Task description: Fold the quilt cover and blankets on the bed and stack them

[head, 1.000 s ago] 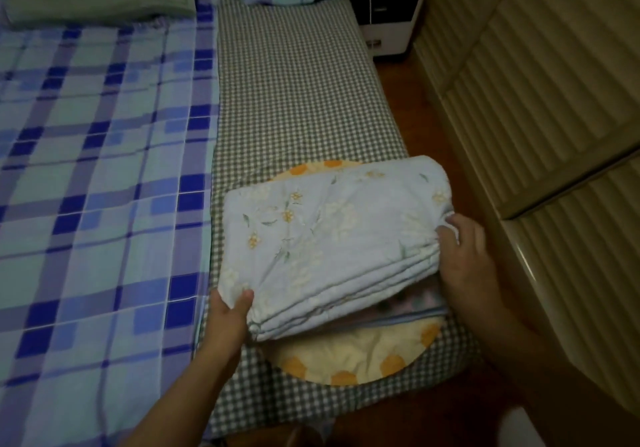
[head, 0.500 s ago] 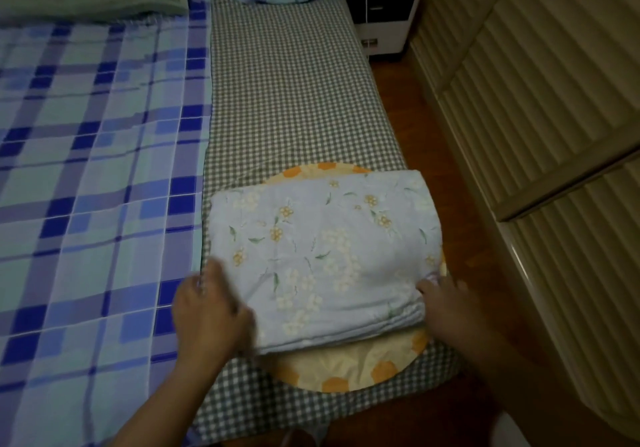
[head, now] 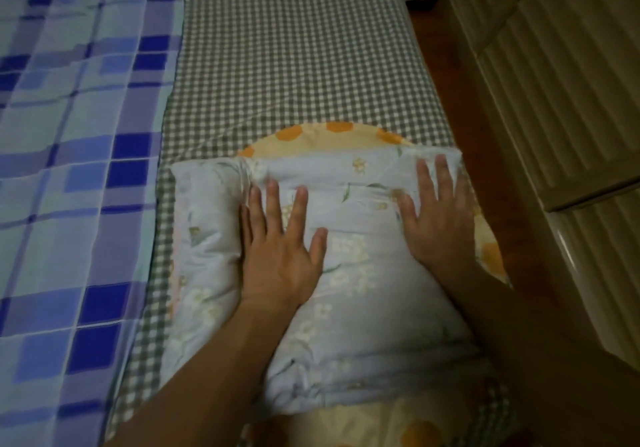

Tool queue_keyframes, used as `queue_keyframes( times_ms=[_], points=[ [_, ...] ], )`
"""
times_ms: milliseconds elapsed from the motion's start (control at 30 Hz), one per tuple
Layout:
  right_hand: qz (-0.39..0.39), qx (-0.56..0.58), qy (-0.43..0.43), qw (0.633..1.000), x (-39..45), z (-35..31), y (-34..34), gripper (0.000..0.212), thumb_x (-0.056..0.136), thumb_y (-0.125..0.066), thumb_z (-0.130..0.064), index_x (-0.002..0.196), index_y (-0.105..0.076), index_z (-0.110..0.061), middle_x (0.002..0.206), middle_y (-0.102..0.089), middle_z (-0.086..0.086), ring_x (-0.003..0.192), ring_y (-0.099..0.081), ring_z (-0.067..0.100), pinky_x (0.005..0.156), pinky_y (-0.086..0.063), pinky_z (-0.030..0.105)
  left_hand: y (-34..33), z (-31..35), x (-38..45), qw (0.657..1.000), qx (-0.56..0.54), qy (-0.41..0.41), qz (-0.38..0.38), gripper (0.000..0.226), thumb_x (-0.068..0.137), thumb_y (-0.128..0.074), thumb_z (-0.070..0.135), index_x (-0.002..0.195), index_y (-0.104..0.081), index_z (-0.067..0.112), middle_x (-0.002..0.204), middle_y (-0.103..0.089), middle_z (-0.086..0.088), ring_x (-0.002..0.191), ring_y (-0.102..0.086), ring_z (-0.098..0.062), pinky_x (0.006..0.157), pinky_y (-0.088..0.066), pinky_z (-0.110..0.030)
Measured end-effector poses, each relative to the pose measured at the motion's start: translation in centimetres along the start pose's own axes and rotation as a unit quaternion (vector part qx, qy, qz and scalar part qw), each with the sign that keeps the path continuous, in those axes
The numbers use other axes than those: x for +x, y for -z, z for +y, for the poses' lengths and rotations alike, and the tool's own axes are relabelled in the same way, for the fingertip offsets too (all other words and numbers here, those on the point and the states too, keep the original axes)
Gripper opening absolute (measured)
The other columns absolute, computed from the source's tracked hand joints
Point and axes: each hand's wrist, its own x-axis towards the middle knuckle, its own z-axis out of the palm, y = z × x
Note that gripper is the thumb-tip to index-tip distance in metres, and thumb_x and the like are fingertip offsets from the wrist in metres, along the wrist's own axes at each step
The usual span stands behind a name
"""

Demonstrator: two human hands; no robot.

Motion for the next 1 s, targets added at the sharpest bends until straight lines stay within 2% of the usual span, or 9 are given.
queue_keyframes(
  times_ms=[100, 200, 267, 333, 500, 600, 733, 900, 1000],
  points=[
    [-0.01, -0.02, -0.01, 1.0, 0.1, 0.1, 3.1, 0.065, 0.101, -0.02, -0.057, 0.156, -0.023, -0.023, 0.164, -0.016, 0.007, 0.148, -0.014, 0.042, 0.116, -0.019, 0.061, 2.8, -0.5, -0.8, 1.0, 0.017, 0.009, -0.005, 0.068, 0.101, -0.022, 0.059, 0.159, -0.01, 0.028, 0.166, 0.001, -0.015, 0.152, 0.008, -0.034, 0.123, 0.0, -0.053],
    [0.001, -0.005, -0.06, 0.998, -1.4, -4.9, 8.5, 0.064, 0.1, -0.011, -0.056, 0.157, -0.019, -0.027, 0.165, -0.012, 0.003, 0.151, 0.001, 0.037, 0.119, -0.004, 0.061, 6.9, 2.1, -2.3, 1.0, -0.002, 0.02, 0.004, 0.063, 0.102, -0.023, 0.054, 0.159, -0.012, 0.028, 0.166, -0.001, -0.015, 0.152, 0.009, -0.036, 0.121, 0.0, -0.058],
    [-0.006, -0.005, 0.003, 1.0, -4.2, -9.1, 10.4, 0.063, 0.1, -0.004, -0.053, 0.157, -0.012, -0.029, 0.166, -0.008, 0.0, 0.152, 0.003, 0.031, 0.12, -0.001, 0.058, 8.1, 4.4, -3.5, 0.999, -0.014, -0.045, 0.003, 0.063, 0.102, -0.026, 0.054, 0.159, -0.014, 0.027, 0.166, -0.005, -0.011, 0.153, 0.008, -0.034, 0.121, 0.0, -0.058],
    [-0.036, -0.029, 0.059, 0.997, -7.3, -8.5, 10.0, 0.062, 0.101, -0.008, -0.052, 0.158, -0.013, -0.028, 0.166, -0.009, 0.002, 0.153, 0.001, 0.03, 0.12, -0.004, 0.058, 8.3, 2.9, -4.8, 0.997, 0.012, -0.07, -0.027, 0.062, 0.103, -0.021, 0.056, 0.159, -0.013, 0.03, 0.167, -0.006, -0.008, 0.153, 0.005, -0.03, 0.121, -0.003, -0.057],
    [-0.074, -0.049, -0.02, 0.996, -10.5, 3.6, 5.5, 0.067, 0.1, -0.022, -0.057, 0.156, -0.023, -0.022, 0.164, -0.016, 0.01, 0.148, -0.02, 0.036, 0.117, -0.018, 0.059, 6.7, -7.8, -9.5, 0.997, 0.056, 0.012, -0.042, 0.067, 0.1, -0.018, 0.059, 0.159, -0.002, 0.031, 0.166, 0.011, -0.006, 0.153, 0.013, -0.028, 0.12, -0.004, -0.062],
    [-0.074, -0.004, -0.025, 0.997, -9.9, 3.9, 3.6, 0.068, 0.098, -0.029, -0.055, 0.157, -0.019, -0.022, 0.163, -0.015, 0.015, 0.142, -0.03, 0.038, 0.114, -0.024, 0.057, 4.1, -7.5, -9.4, 0.999, 0.022, 0.008, -0.047, 0.069, 0.1, -0.02, 0.059, 0.159, 0.0, 0.031, 0.166, 0.016, -0.007, 0.152, 0.016, -0.031, 0.12, -0.007, -0.062],
    [-0.098, 0.021, -0.033, 0.994, -9.3, 3.6, 4.6, 0.068, 0.099, -0.025, -0.058, 0.157, -0.011, -0.026, 0.163, -0.011, 0.017, 0.137, -0.035, 0.042, 0.11, -0.032, 0.056, 4.4, -8.0, -8.0, 0.997, -0.003, 0.003, -0.072, 0.065, 0.101, -0.013, 0.062, 0.157, 0.01, 0.036, 0.163, 0.025, -0.002, 0.149, 0.026, -0.025, 0.122, 0.002, -0.057],
    [-0.222, -0.059, -0.119, 0.966, -10.9, 0.5, 11.4, 0.066, 0.099, -0.01, -0.061, 0.155, 0.01, -0.034, 0.164, 0.006, 0.014, 0.147, -0.008, 0.043, 0.119, -0.007, 0.059, 10.1, -9.1, -10.9, 0.99, 0.024, -0.009, -0.136, 0.064, 0.099, -0.004, 0.062, 0.155, 0.015, 0.037, 0.162, 0.026, -0.002, 0.148, 0.029, -0.026, 0.122, 0.009, -0.052],
    [-0.289, -0.096, -0.136, 0.943, -14.0, -2.9, 16.8, 0.062, 0.101, -0.014, -0.05, 0.157, 0.002, -0.028, 0.163, 0.013, 0.016, 0.147, 0.007, 0.045, 0.118, 0.003, 0.06, 14.6, -11.1, -16.1, 0.974, 0.044, 0.026, -0.22, 0.065, 0.099, -0.008, 0.061, 0.155, 0.013, 0.038, 0.164, 0.018, -0.008, 0.151, 0.019, -0.033, 0.122, 0.005, -0.053]
  ],
)
